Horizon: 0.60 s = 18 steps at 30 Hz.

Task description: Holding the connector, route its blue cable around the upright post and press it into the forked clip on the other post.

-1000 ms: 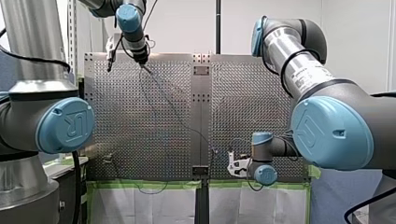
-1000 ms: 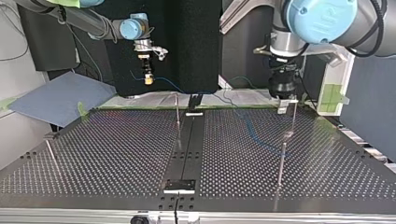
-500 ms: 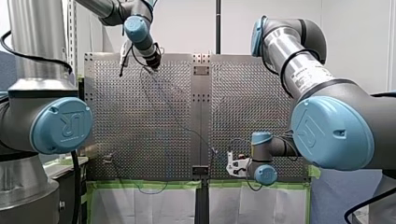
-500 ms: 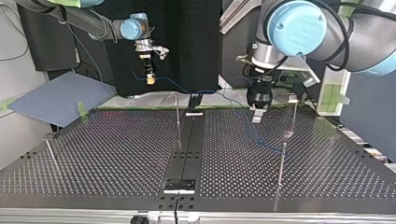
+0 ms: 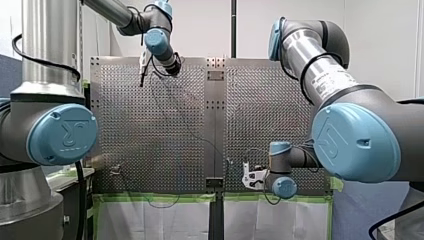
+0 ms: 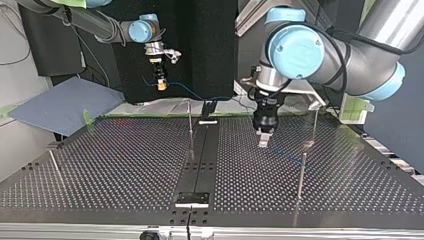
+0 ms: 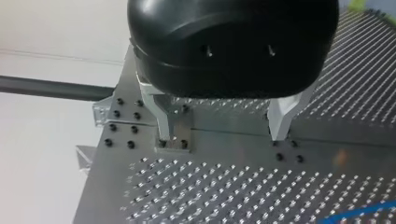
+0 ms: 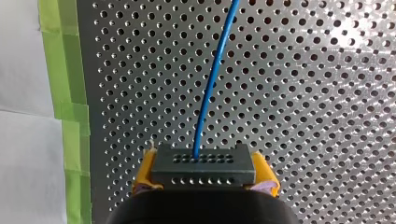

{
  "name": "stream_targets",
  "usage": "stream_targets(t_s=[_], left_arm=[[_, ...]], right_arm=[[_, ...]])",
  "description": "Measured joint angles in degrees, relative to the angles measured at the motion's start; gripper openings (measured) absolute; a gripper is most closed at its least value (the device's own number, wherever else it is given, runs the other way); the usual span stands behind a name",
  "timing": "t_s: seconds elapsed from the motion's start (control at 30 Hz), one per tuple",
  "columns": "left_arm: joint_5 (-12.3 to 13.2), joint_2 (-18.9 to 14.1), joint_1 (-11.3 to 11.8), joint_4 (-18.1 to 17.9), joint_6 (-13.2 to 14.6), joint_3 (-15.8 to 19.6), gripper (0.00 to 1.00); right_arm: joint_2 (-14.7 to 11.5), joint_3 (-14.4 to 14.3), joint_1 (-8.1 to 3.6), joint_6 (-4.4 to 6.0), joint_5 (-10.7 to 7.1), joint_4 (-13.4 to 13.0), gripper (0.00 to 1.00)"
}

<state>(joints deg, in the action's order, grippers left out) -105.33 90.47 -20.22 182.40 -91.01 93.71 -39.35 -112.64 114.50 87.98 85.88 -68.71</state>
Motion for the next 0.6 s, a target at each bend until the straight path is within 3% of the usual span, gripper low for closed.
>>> stream_targets(t_s=[0.6], left_arm=[[-9.3,0.1,-0.2,-9.5,2.9,1.9,0.99]], right_arm=[[0.0,0.0,-0.01,-0.07,0.00,0.1,0.00]])
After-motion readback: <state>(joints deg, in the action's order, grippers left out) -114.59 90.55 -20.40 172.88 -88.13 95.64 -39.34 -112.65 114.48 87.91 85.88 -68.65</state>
